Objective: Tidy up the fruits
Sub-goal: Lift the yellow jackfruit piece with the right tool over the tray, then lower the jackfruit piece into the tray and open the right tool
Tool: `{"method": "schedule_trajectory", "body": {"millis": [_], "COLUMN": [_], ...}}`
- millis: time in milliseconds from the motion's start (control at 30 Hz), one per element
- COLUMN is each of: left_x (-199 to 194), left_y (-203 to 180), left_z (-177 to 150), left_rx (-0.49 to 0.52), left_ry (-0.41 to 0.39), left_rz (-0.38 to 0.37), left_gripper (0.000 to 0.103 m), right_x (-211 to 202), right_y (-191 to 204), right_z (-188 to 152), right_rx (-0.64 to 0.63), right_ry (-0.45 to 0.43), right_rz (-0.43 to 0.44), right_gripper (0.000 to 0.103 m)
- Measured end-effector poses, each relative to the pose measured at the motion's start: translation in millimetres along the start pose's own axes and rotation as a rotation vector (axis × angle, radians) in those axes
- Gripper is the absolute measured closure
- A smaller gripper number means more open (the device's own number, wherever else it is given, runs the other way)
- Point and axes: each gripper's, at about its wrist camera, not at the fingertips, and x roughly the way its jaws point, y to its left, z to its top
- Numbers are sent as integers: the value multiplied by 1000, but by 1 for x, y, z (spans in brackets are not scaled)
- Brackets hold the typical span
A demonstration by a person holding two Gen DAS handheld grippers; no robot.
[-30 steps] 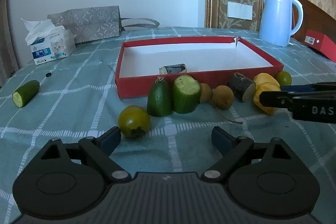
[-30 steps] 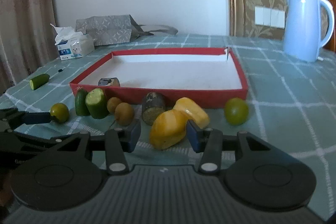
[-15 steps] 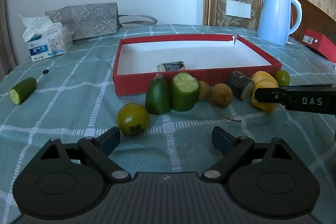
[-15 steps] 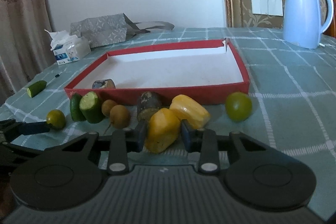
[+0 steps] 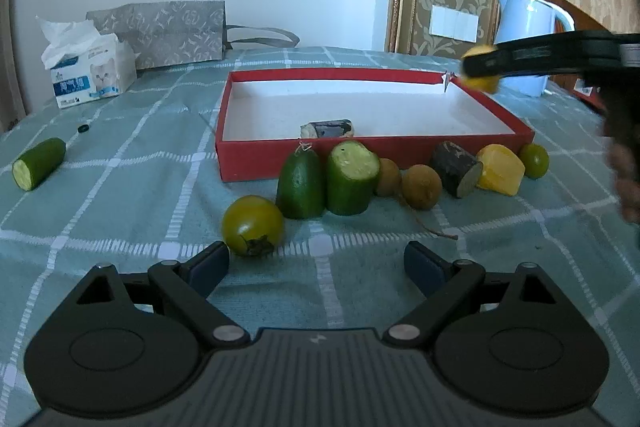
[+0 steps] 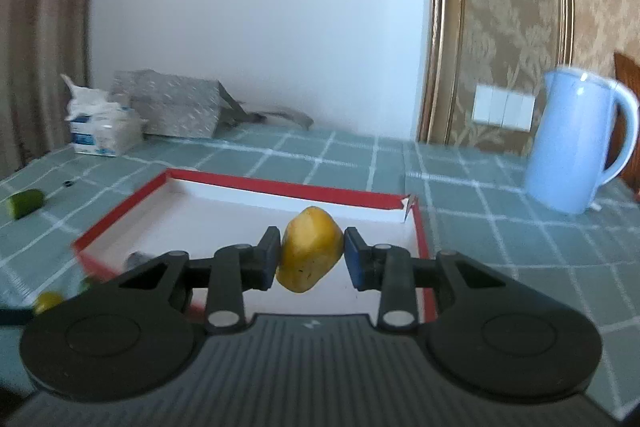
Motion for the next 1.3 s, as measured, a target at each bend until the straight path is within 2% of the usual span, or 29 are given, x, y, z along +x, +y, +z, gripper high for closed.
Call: {"method": "schedule_trajectory", "body": {"millis": [167,267,533,567,600,633,767,833,867,1000,1067,1167,1300], "left_x": [0,1,2,2,2,2,2,2,2,2,1,0,-1], "left_y": [4,4,4,4,4,4,5,6,6,6,6,6,7], "left_z": [1,1,2,2,2,2,2,2,2,2,2,1,0], "left_rx": [-29,-28,-32,-32,-32,-31,-36,-41,-42,-45,-47,-50,-58], "left_ry": [-6,-6,-5,-5,-5,-5,-6,-7,-7,-9,-10,-11,-14], "left_rz": [-17,-16,-24,-24,-24,-24,-27,-26,-22,-14,-9,2,21], "left_gripper": [8,8,6,5,5,5,5,5,5,5,5,5,5], "right_x": [62,83,107,107,107,105,73,50,37,-7,-23,-48,-66], "right_y": [-3,-3,-7,-8,-9,-10,-17,-22,-23,-24,-21,-14,1], "right_z": [4,2,-2,-2,-2,-1,4,5,3,-14,-25,-49,-64], "right_rx": [-5,3,30,31,32,29,46,84,101,140,139,116,41], "right_ry": [102,137,185,186,184,176,72,2,-26,-121,-127,-181,-193], "right_rz": [-18,-25,-38,-46,-54,-60,-81,-86,-77,-56,-36,-4,41], "right_gripper": [70,70,69,65,51,40,20,3,1,0,0,0,0]}}
